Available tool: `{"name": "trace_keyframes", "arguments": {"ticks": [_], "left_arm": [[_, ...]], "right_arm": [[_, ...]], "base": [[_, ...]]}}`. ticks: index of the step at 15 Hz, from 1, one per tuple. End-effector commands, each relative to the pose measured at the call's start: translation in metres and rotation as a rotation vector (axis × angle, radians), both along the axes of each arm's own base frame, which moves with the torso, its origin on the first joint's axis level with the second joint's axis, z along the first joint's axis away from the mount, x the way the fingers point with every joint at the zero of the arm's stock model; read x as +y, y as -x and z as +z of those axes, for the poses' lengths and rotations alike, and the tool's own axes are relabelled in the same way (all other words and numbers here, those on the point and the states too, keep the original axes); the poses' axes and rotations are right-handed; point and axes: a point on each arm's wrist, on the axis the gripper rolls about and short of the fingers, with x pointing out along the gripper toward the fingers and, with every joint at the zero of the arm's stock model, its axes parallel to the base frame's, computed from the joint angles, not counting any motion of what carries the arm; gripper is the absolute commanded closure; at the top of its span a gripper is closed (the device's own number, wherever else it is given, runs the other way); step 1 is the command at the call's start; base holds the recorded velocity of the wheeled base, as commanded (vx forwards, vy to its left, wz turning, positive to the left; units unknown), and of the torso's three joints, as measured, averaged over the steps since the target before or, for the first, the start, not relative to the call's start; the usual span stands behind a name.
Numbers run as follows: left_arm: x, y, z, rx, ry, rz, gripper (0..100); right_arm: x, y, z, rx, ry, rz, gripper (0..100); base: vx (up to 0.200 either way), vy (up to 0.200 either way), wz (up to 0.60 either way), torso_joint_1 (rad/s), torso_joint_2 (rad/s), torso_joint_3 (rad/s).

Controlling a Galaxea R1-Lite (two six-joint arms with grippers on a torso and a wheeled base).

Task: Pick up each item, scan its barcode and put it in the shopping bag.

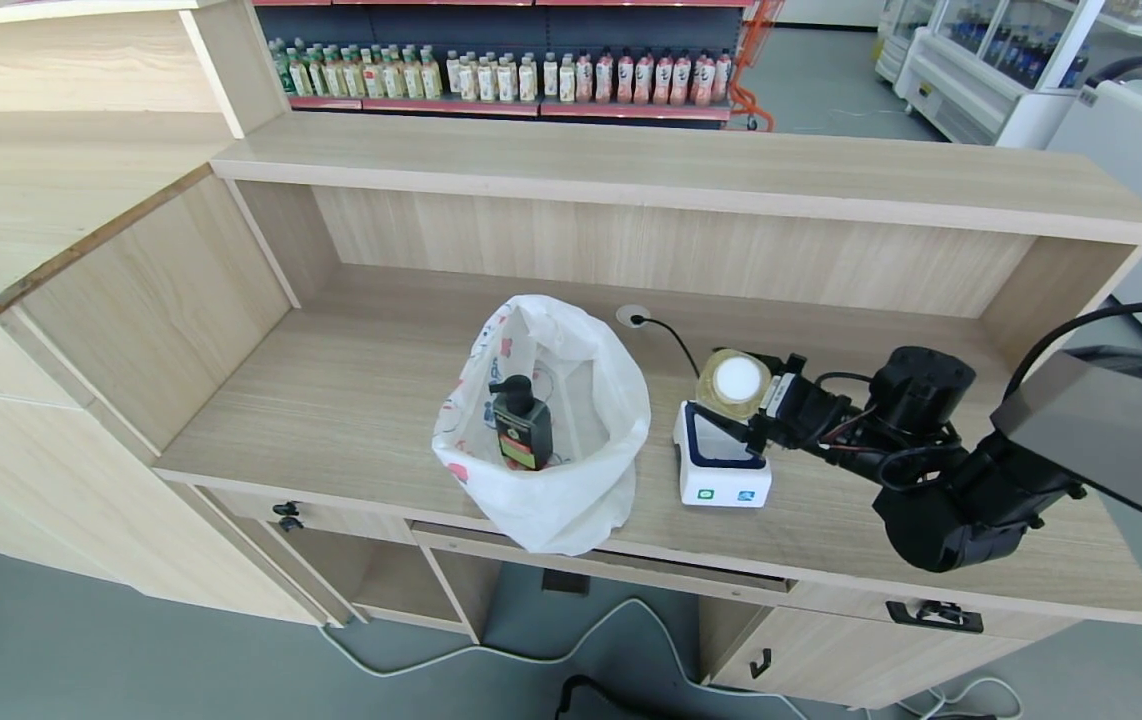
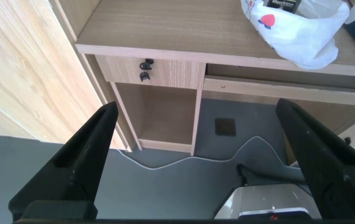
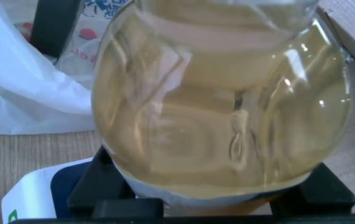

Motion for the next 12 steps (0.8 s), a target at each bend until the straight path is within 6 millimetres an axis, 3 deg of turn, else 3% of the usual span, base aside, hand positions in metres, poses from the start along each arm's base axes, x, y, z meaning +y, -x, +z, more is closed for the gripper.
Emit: {"name": "trace_keyframes", "arguments": {"ticks": [1, 4, 7, 9, 12], "left_arm": [[0.0, 0.0, 0.0, -0.001, 0.0, 0.001, 0], [0.0, 0.0, 0.0, 0.0, 0.0, 0.0, 0], [0.0, 0.0, 0.0, 0.002, 0.0, 0.0, 0], [0.0, 0.0, 0.0, -0.001, 0.0, 0.001, 0], [0.0, 0.0, 0.0, -0.001, 0.0, 0.0, 0]], "right_arm": [[0.0, 0.001, 0.001, 0.003, -0.001, 0.001, 100], [-0.009, 0.028, 0.072, 0.033, -0.187, -0.013, 100], [-0.036, 0.074, 0.128, 0.319, -0.541, -0.273, 100], [-0.05, 0.094, 0.145, 0.493, -0.641, -0.366, 100], [-0.061, 0.107, 0.139, 0.597, -0.675, -0.414, 100]], "base": [[0.0, 0.0, 0.0, 0.0, 0.0, 0.0], [0.0, 0.0, 0.0, 0.0, 0.0, 0.0], [0.0, 0.0, 0.0, 0.0, 0.0, 0.0], [0.0, 0.0, 0.0, 0.0, 0.0, 0.0], [0.0, 0.0, 0.0, 0.0, 0.0, 0.0]]}}
